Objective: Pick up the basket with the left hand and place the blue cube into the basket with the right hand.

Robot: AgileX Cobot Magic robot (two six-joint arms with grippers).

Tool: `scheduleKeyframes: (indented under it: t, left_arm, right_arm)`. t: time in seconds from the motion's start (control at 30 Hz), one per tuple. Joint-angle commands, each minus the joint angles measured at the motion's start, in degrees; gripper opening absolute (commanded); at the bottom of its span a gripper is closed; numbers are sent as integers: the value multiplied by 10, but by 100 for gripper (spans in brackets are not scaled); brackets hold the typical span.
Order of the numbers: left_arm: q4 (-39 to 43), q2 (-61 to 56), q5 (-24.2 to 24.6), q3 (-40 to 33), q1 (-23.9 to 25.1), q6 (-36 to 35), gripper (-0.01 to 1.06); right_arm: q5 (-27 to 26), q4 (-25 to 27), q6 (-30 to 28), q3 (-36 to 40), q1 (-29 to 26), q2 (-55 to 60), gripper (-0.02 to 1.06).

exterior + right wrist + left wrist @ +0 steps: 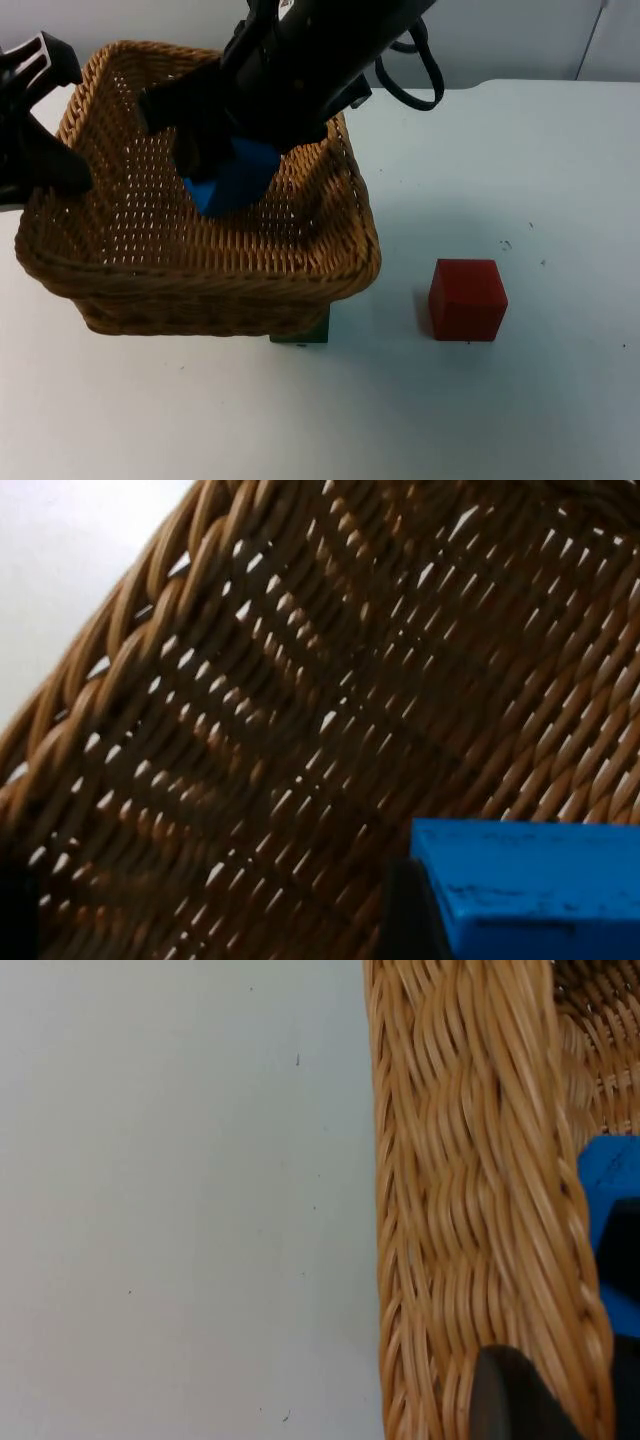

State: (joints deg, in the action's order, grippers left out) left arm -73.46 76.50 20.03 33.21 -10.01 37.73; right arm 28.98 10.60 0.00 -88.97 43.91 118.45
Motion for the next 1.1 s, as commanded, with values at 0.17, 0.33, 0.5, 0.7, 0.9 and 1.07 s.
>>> scheduleKeyframes:
  t: [0.17,0.33,0.5,0.7,0.9,1.07]
  left_arm:
    - [-15,-7,8,0,0,-2,0]
    - [-16,-7,8,0,0,-2,0]
    - [-16,-7,8,0,0,-2,0]
    - [-16,-7,8,0,0,-2,0]
    - [-16,-7,8,0,0,-2,0]
    - [-18,-7,8,0,0,-2,0]
  right_arm:
    - [-19,-2,-6,-6,2,1,1]
    - [-19,-2,-6,-6,2,1,15]
    - [-19,-2,-6,-6,2,1,37]
    - [-18,-1,-6,-6,2,1,54]
    - [-14,-2,-6,-6,2,1,75]
    - [-10,-2,-6,-6,2,1,85]
